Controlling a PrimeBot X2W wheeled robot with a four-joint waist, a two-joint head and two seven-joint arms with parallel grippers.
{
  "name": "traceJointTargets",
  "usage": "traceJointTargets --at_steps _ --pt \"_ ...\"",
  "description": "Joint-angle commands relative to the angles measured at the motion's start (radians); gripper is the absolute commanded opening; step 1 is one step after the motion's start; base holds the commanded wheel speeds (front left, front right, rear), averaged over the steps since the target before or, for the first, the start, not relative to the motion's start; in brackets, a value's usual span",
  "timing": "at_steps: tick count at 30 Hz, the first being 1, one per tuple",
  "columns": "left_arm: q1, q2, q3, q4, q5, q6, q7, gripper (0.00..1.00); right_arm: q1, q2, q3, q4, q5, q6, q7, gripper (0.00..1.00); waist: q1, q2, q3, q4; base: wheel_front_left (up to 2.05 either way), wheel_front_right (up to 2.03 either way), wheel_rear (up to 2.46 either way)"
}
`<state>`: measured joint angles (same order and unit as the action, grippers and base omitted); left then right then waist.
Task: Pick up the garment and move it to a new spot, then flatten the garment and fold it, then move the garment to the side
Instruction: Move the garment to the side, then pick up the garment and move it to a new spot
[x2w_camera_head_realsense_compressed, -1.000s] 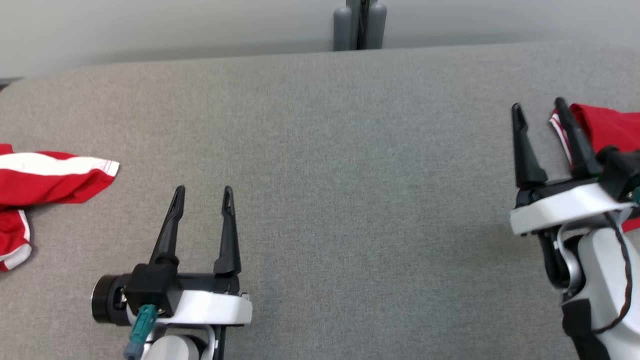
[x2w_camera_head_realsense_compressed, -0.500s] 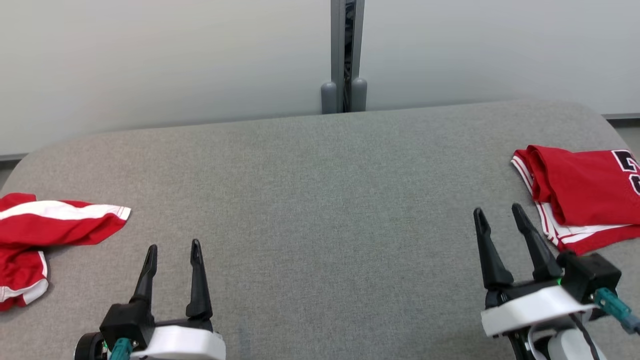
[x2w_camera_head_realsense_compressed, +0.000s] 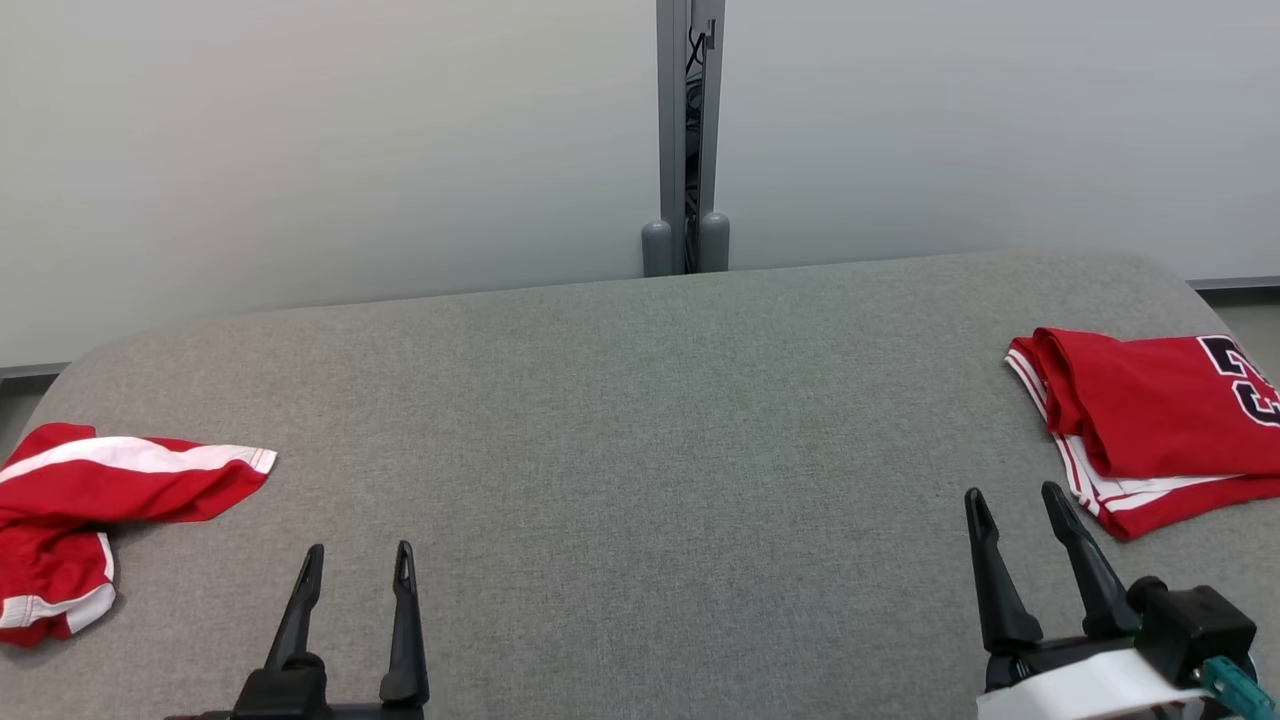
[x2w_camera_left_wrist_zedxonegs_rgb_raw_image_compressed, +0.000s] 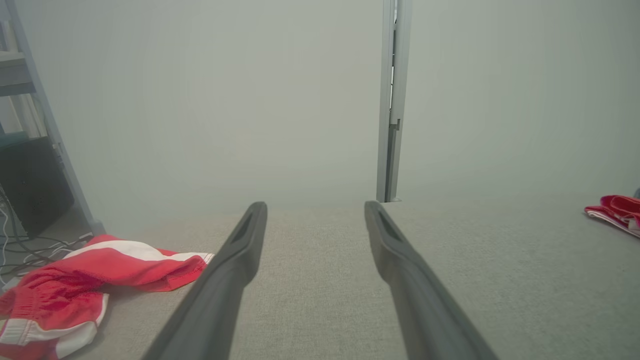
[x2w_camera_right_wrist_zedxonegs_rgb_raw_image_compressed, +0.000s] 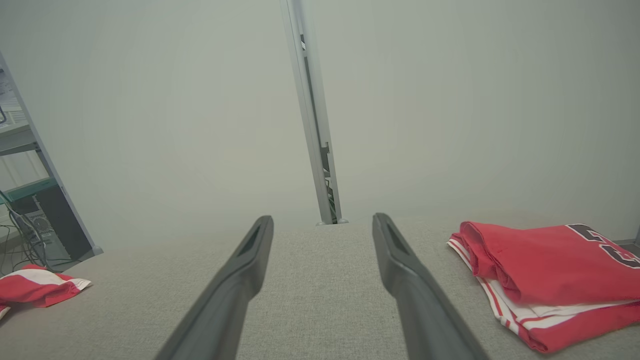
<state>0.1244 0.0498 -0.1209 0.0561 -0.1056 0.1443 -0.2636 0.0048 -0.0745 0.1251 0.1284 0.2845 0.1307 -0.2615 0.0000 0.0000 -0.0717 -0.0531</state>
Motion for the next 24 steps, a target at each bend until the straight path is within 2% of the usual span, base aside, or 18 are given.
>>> traceJointTargets --at_steps 1,11,24 --pt "0.016 0.003 0.004 -0.005 0.007 -0.003 -0.002 1.0 0.02 0.0 -0.005 -0.009 -0.005 0.0 -0.004 1.0 0.0 0.0 -0.006 0.001 0.0 0.0 0.0" --pt "0.043 0.003 -0.01 -0.009 0.011 0.006 -0.002 1.0 0.065 0.013 -0.005 -0.019 -0.03 0.0 -0.004 1.0 0.0 0.0 -0.019 0.013 0.0 0.0 0.0" --pt "0.039 0.003 -0.016 -0.002 -0.006 -0.01 -0.002 1.0 0.067 0.019 -0.011 -0.007 -0.023 0.0 -0.004 1.0 0.0 0.0 -0.022 0.03 0.0 0.0 0.0"
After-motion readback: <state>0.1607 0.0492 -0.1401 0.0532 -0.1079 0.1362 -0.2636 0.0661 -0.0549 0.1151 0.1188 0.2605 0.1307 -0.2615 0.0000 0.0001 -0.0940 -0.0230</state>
